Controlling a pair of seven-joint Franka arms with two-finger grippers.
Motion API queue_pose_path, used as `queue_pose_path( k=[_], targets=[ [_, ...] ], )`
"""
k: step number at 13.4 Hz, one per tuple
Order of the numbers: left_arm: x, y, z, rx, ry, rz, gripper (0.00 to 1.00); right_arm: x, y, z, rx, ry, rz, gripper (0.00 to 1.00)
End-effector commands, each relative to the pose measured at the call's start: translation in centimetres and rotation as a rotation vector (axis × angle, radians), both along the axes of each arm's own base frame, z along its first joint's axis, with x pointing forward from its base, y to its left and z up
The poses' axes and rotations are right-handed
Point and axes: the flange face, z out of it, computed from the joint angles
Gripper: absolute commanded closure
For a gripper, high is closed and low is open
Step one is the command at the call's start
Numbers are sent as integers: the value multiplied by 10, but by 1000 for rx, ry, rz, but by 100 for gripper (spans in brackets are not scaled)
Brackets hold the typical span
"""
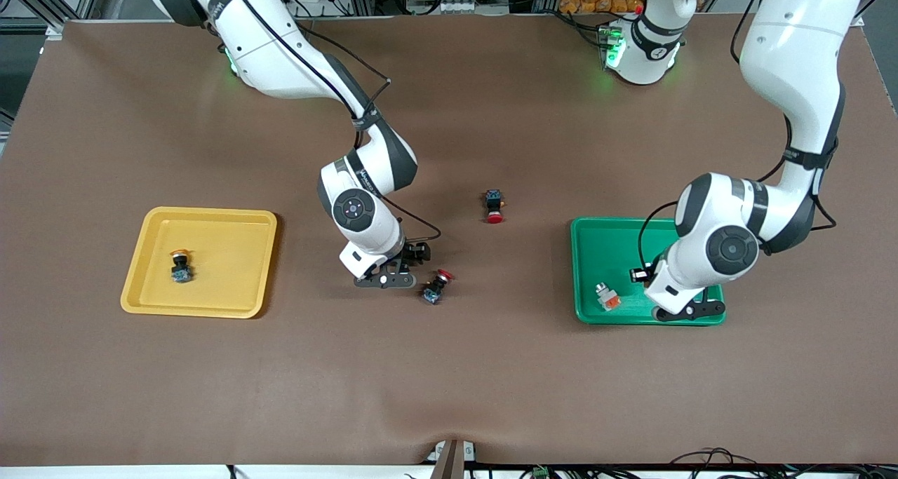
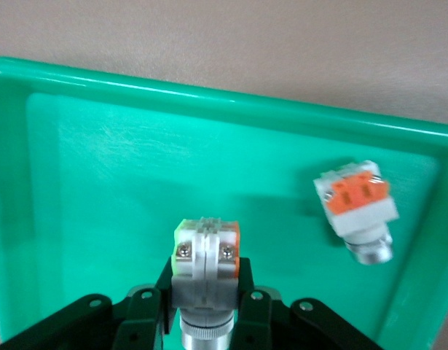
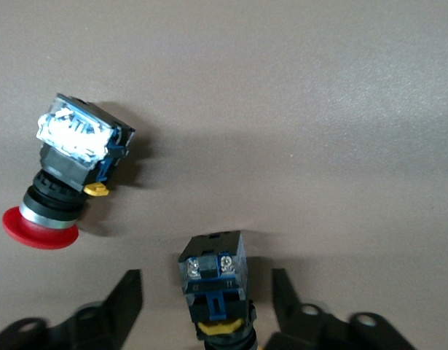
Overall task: Place green and yellow buttons in trays
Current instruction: 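Grasp the second white switch while the right gripper grasps a blue switch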
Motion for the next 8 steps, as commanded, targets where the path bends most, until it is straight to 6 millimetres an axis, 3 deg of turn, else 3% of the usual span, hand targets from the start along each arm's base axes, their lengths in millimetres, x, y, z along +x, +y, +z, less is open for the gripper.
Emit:
queue_pose_path(
  k=[1, 2, 3, 4, 5, 6, 8],
  targets=[
    [3, -1, -23, -20, -12, 5, 100, 5, -4, 5, -9, -16, -7, 100],
    [4, 5, -28, -16, -12, 8, 100, 8, -9, 8, -8, -14, -17, 100],
    [4, 6, -33, -8, -8, 3, 84, 12, -15, 14, -6, -19, -25, 100],
    [4, 6, -33, -7, -9, 8, 32, 17, -22, 29, -3, -21, -29, 100],
    [3, 7, -32, -5, -7, 13, 0, 22, -33, 46, -6, -3, -39, 100],
    [2, 7, -33, -4, -2, 12, 0, 28, -50, 74, -3, 9, -60, 100],
    [5, 1, -14, -2, -24, 10, 0, 40, -90, 123, -2, 39, -105, 100]
  ],
)
